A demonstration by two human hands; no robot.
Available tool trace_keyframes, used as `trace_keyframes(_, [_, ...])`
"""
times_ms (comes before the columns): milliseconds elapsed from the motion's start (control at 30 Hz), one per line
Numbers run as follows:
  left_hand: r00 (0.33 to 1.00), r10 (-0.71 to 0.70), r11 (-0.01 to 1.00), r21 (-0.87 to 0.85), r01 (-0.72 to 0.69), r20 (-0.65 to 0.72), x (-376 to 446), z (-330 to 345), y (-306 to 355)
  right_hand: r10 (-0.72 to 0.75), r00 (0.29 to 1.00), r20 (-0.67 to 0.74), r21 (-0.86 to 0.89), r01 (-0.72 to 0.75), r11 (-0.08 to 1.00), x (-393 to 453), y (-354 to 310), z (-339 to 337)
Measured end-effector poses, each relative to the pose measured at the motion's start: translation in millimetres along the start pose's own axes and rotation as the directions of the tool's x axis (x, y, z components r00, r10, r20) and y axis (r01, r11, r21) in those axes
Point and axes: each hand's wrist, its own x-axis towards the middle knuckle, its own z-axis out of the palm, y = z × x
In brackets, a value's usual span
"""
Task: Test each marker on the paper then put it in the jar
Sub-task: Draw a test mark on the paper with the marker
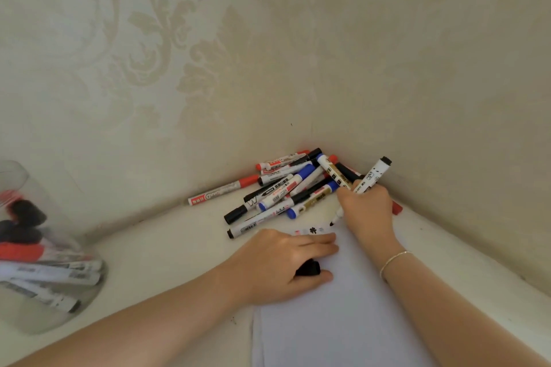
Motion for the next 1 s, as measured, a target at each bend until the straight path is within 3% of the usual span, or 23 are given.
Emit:
trace_keyframes(200, [0.998, 0.004, 1.0, -0.002, -0.004, 0.07, 3.6, -2.2, 3.7, -0.01, 0.999, -0.041, -0.021, 0.009, 1.0, 4.5, 2.3, -2.8])
trace_keyframes(1000, [0.995, -0.004, 1.0, -0.008, 0.005, 0.097, 5.0, -0.7, 3.6, -0.06, 0.998, -0.023, -0.101, 0.058, 0.993, 4.3, 3.5, -3.1])
